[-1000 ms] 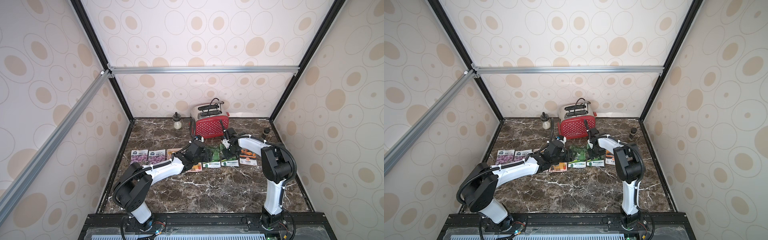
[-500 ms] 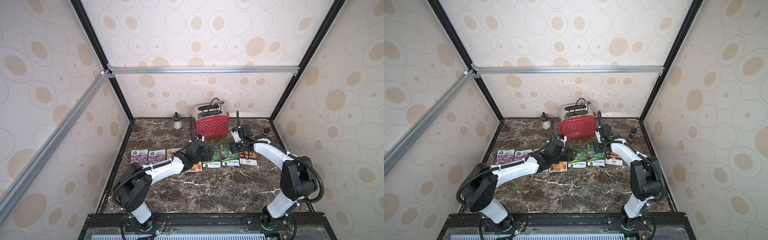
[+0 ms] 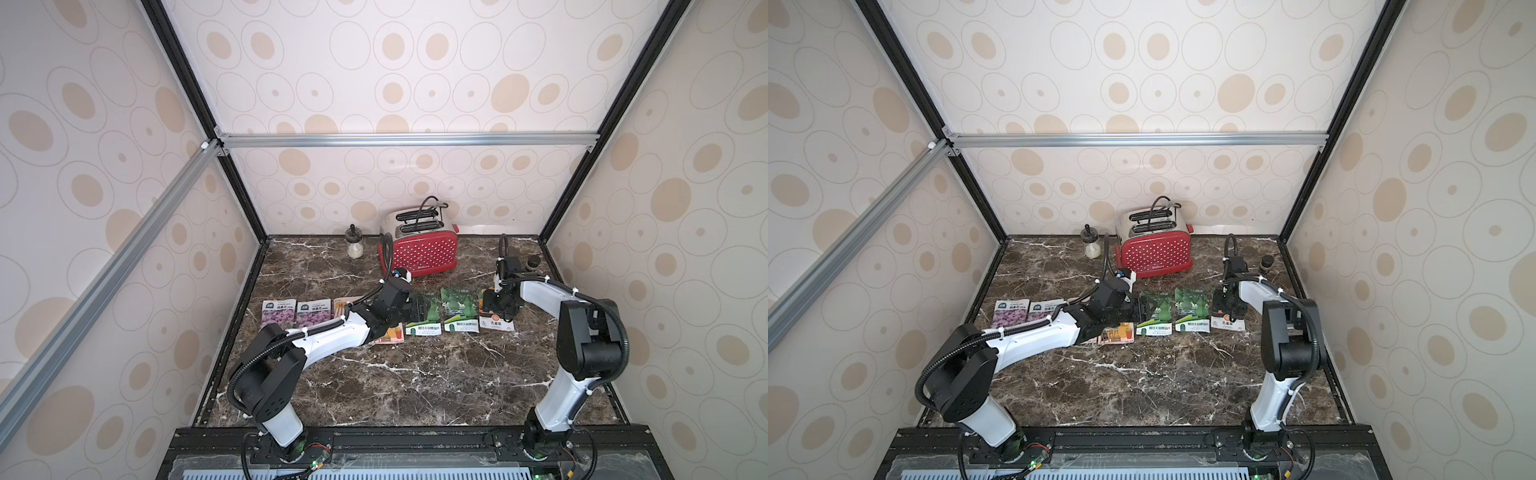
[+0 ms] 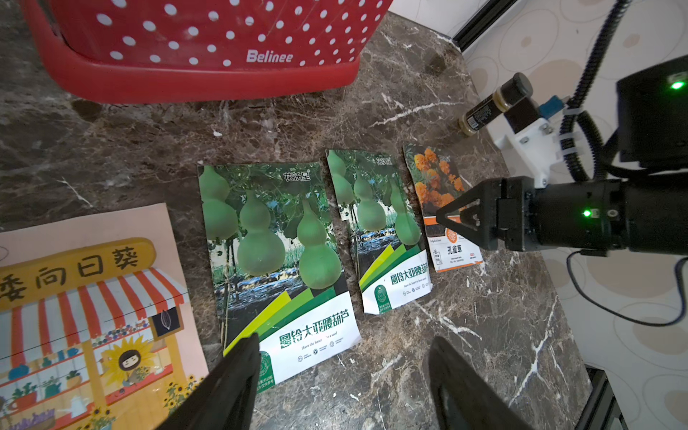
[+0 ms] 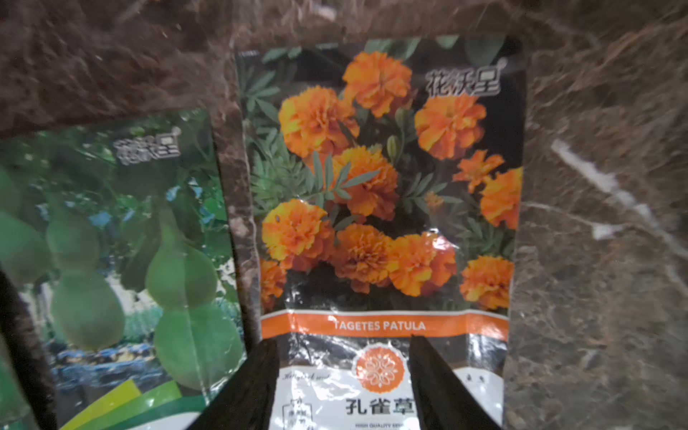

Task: Arrange the seed packets in a row
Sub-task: Adjust the seed packet at the center of the board.

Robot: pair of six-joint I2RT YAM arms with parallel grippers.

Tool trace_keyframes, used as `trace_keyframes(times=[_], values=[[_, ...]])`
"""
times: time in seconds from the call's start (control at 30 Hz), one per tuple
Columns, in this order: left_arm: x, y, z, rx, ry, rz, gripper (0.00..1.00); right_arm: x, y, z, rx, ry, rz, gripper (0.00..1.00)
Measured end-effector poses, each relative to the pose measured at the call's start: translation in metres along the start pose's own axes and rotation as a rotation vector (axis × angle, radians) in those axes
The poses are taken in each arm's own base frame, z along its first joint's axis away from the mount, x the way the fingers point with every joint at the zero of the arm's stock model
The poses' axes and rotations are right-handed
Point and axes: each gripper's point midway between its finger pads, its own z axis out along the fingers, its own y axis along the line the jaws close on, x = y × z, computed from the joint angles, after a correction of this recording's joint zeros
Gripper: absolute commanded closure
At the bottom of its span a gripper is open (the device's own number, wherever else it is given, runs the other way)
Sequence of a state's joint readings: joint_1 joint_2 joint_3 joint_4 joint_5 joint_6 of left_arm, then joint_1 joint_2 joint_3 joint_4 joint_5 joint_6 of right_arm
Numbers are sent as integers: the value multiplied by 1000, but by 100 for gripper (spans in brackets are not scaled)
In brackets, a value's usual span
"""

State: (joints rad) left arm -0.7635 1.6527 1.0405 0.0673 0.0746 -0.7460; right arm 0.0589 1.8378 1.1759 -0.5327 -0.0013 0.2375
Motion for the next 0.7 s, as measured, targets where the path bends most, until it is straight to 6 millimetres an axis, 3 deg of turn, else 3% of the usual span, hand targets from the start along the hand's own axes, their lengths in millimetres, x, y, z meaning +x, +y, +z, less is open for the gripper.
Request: trace_keyframes(times=[0.7], values=[[4,-3,7,19,22,0,27,4,-5,6,33,54,-94,41]])
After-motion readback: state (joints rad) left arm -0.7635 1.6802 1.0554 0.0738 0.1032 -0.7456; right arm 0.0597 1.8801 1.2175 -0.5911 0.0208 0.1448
